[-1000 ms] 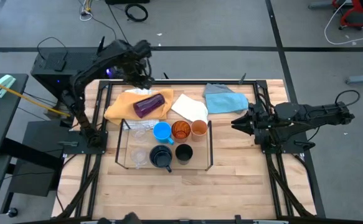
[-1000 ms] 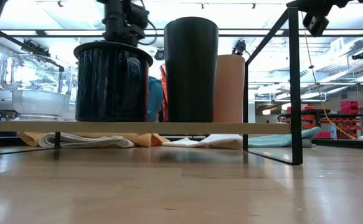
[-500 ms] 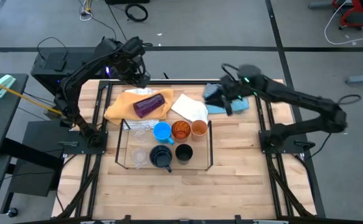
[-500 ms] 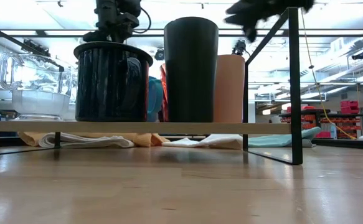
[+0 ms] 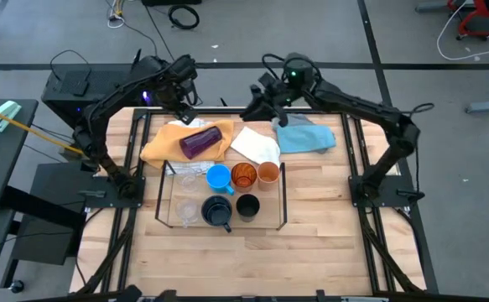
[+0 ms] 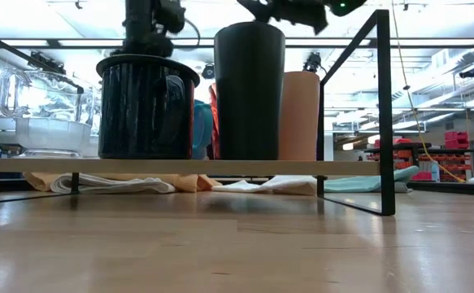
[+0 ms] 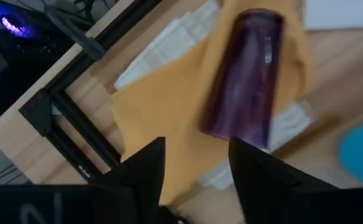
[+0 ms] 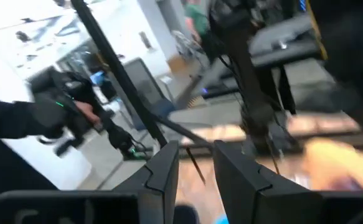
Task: Stack small to large cups/mugs on shelf
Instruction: Put the purple cup on the shelf
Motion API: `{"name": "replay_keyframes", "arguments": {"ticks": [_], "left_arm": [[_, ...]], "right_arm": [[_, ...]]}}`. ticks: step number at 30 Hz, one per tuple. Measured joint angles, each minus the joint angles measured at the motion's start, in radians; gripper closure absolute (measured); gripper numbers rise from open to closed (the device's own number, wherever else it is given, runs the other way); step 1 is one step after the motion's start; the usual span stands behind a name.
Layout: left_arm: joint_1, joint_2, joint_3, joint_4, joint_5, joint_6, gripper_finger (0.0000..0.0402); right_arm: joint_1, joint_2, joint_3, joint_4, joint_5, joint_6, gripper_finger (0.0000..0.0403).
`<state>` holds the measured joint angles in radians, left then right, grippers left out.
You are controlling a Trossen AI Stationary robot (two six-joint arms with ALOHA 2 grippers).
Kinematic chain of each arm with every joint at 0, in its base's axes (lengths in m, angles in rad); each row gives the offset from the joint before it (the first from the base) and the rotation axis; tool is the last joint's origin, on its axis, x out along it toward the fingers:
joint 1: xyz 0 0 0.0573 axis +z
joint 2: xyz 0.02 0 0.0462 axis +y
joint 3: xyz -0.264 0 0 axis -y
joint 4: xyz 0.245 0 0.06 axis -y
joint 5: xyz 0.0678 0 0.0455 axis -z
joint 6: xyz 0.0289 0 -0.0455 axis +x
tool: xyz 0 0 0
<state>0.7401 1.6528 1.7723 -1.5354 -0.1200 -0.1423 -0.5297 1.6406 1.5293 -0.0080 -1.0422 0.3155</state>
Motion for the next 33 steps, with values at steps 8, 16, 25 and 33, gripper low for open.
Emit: {"name": "replay_keyframes", "arguments": {"ticks": [8,16,25,33], "left_arm": [[0.101,-0.110,-0.301,0.386,0.160,0.114,0.0236],[0.203,-0.269,-0.381,0.628,0.215,0.193,0.0259],[0.267,-0.366,-0.381,0.796,0.479,0.199,0.0261],[0.255,-0.374,-0.381,0.803,0.512,0.201,0.0267]], "right_arm": [[-0.013,0.142,0.115,0.098,-0.008,0.091,0.0296],[-0.053,0.322,0.138,0.580,0.045,0.432,0.0296],[-0.090,0.576,0.403,0.777,0.082,0.698,0.0296],[-0.110,0.771,0.793,0.505,0.086,0.588,0.0296]]}}
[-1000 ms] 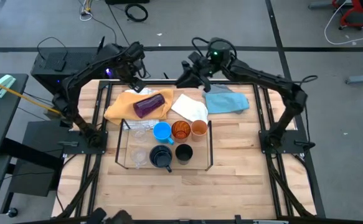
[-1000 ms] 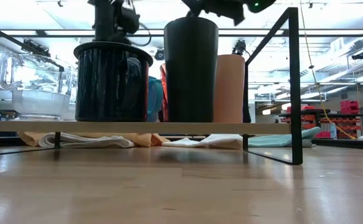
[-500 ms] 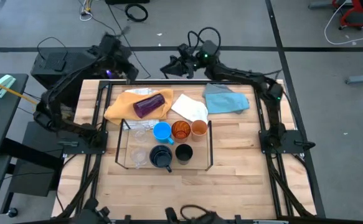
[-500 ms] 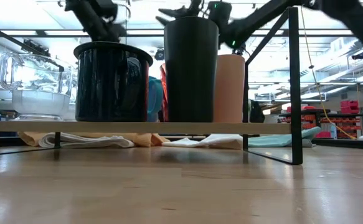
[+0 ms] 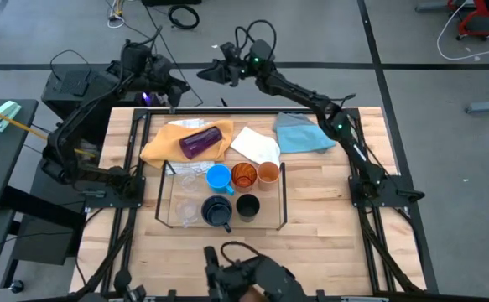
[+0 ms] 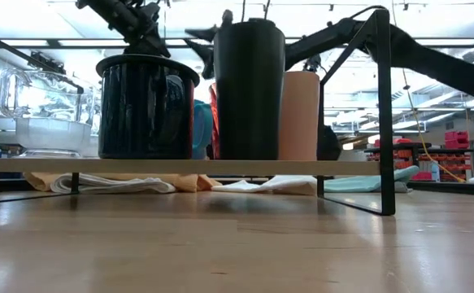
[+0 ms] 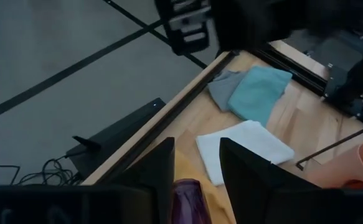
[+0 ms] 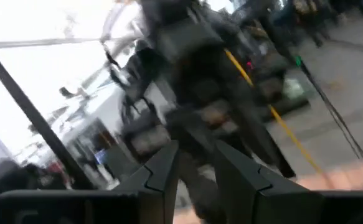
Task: Stack small to large cups/mugs on shelf
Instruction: Put the purple cup on the shelf
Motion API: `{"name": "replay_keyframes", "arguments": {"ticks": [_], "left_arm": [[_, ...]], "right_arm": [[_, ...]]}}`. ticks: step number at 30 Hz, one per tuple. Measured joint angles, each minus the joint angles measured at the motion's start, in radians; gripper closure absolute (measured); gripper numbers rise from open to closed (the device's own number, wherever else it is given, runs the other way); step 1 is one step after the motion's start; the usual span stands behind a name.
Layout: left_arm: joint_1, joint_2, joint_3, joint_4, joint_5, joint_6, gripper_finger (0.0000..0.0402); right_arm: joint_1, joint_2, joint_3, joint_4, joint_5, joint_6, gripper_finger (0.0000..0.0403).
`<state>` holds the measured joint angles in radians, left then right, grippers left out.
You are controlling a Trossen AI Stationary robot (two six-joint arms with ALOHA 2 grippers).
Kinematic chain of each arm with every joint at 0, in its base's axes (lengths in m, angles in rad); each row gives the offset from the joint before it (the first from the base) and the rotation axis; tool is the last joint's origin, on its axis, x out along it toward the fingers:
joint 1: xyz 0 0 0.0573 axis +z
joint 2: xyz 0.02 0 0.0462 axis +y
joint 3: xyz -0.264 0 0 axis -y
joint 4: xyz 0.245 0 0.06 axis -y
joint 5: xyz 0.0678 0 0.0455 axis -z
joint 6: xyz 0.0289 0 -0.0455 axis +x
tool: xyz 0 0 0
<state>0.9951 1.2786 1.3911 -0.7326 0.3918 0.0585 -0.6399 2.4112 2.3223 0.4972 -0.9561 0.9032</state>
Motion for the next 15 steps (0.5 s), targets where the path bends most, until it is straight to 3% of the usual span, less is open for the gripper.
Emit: {"name": "replay_keyframes", "arguments": {"ticks": [5,8,15], "left_arm": [[0.001,-0.007,0.000,-0.003,0.015,0.011,0.0273],[0.000,-0.006,0.000,-0.004,0.025,0.014,0.0273],[0.001,-0.006,0.000,0.019,0.025,0.015,0.0264]], "right_arm": [[-0.039,-0.013,-0.047,-0.060,-0.022,-0.060,0.0296],[-0.039,-0.031,-0.027,-0.096,-0.012,-0.239,0.0296],[-0.006,-0.101,0.028,-0.423,0.072,-0.758,0.0296]]}}
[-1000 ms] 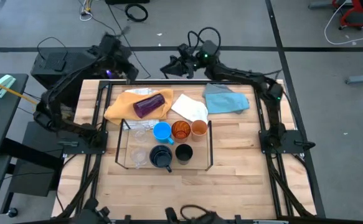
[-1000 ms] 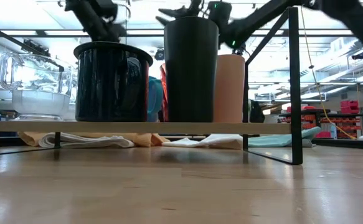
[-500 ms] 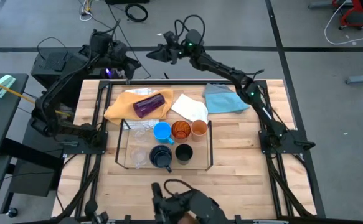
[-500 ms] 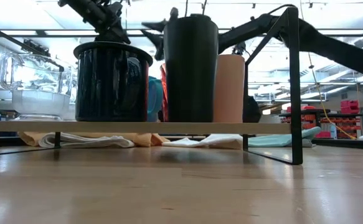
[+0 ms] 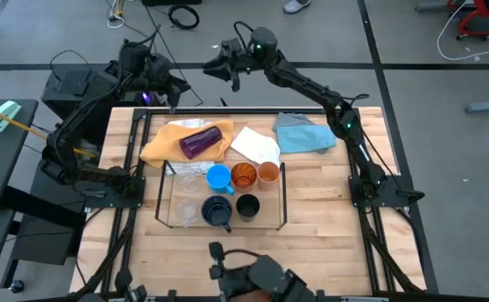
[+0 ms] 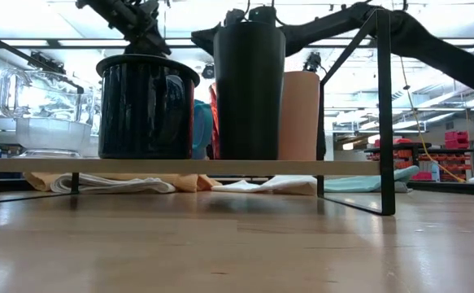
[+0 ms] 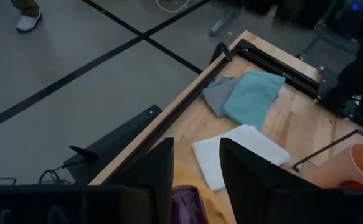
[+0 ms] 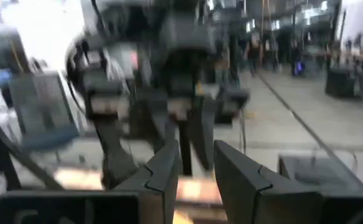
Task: Stack small to large cups/mugs on shelf
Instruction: Put the purple cup on the shelf
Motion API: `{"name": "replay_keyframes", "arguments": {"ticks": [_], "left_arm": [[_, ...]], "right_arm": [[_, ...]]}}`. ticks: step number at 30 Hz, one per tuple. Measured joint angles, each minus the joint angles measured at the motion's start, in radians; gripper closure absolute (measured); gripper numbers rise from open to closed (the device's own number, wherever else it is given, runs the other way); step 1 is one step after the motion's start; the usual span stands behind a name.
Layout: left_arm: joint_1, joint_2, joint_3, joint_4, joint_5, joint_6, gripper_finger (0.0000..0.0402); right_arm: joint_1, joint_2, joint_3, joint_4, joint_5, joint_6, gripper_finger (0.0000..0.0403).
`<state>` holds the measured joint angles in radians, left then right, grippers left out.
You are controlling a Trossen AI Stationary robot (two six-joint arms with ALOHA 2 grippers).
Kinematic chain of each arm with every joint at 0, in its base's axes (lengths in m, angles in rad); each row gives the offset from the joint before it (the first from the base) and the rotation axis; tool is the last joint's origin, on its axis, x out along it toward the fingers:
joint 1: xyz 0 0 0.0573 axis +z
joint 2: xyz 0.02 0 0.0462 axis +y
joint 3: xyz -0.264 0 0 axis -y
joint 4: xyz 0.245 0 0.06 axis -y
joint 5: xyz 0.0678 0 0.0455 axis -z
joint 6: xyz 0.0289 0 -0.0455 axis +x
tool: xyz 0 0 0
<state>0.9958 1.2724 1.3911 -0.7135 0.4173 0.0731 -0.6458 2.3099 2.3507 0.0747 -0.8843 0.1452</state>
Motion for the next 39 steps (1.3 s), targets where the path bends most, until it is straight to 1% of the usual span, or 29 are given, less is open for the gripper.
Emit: {"name": "replay_keyframes", "arguments": {"ticks": [5,8,11,14,21,26,32,39], "left_arm": [[0.000,0.000,0.000,0.040,0.000,-0.033,0.0268],[0.000,0.001,0.000,0.059,-0.001,-0.035,0.0271],[0.000,0.001,0.000,0.064,-0.001,-0.040,0.0273],[0.000,0.001,0.000,0.060,-0.001,-0.042,0.0272],[0.000,0.001,0.000,0.060,-0.001,-0.035,0.0264],[0.000,0.001,0.000,0.059,-0.001,-0.034,0.0269],[0.000,0.001,0.000,0.048,-0.001,-0.001,0.0272],[0.000,0.002,0.000,0.040,-0.001,0.005,0.0263]], "right_arm": [[0.026,-0.001,0.005,-0.387,-0.004,-0.262,0.0295],[0.029,0.005,0.005,-0.516,0.002,-0.339,0.0290],[0.028,0.005,0.005,-0.547,0.005,-0.380,0.0272],[0.036,0.005,0.005,-0.538,0.026,-0.399,0.0242],[0.089,0.038,-0.004,-0.563,0.170,-0.436,0.0157],[0.122,0.059,-0.003,-0.625,0.256,-0.462,0.0114],[0.146,0.073,-0.004,-0.668,0.306,-0.464,0.0088],[0.159,0.119,-0.005,-0.793,0.366,-0.533,0.0084]]}}
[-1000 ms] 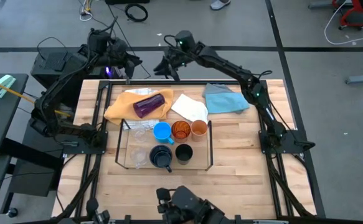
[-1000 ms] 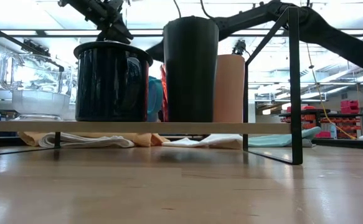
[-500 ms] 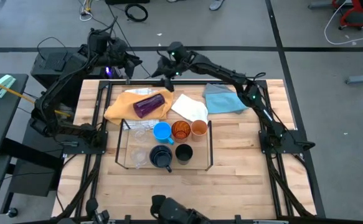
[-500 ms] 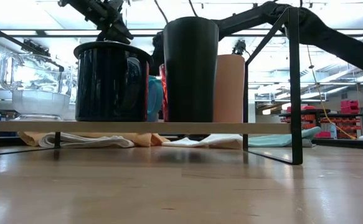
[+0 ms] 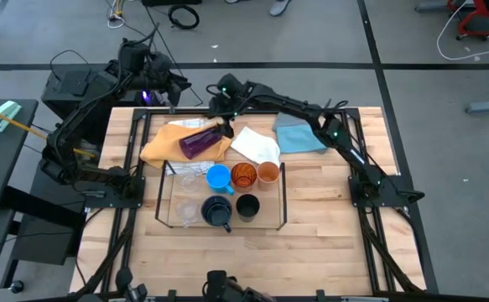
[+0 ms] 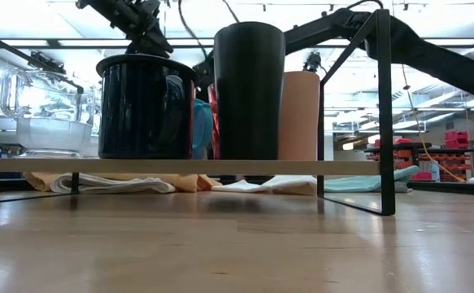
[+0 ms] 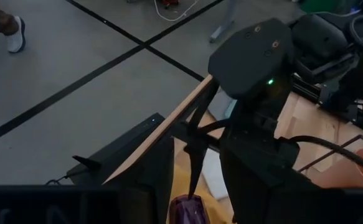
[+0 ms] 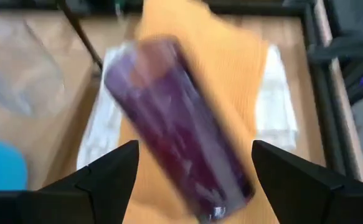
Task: Stack small to large cups/mugs on shelf
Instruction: Put the purple cup on the shelf
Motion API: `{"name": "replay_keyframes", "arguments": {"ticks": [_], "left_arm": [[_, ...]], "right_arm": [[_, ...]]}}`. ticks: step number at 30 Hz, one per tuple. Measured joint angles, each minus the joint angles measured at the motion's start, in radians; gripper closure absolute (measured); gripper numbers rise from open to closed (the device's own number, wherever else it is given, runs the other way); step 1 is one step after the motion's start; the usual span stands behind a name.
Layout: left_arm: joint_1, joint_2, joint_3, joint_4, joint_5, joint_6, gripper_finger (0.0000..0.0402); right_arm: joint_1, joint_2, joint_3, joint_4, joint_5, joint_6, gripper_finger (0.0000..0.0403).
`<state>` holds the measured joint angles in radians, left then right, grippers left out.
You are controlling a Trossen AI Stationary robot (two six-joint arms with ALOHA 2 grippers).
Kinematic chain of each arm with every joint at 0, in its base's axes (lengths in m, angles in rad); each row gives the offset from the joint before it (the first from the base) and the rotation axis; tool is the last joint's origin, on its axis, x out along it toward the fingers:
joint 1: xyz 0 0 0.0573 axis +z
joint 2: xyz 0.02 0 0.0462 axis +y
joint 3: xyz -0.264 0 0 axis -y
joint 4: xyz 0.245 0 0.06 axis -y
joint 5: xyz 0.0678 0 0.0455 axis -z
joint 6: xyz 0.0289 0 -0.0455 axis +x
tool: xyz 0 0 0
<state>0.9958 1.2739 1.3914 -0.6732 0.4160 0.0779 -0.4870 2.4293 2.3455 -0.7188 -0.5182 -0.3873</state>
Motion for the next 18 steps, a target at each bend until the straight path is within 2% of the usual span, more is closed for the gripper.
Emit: {"name": "replay_keyframes", "arguments": {"ticks": [12,18], "left_arm": [[-0.001,0.000,0.000,-0.021,0.000,0.013,0.0273],[-0.001,0.000,0.000,-0.046,0.000,0.013,0.0269]], "right_arm": [[0.026,0.073,0.002,-0.033,0.050,-0.069,0.0079],[0.053,0.092,0.002,-0.018,0.174,-0.158,0.0073]]}}
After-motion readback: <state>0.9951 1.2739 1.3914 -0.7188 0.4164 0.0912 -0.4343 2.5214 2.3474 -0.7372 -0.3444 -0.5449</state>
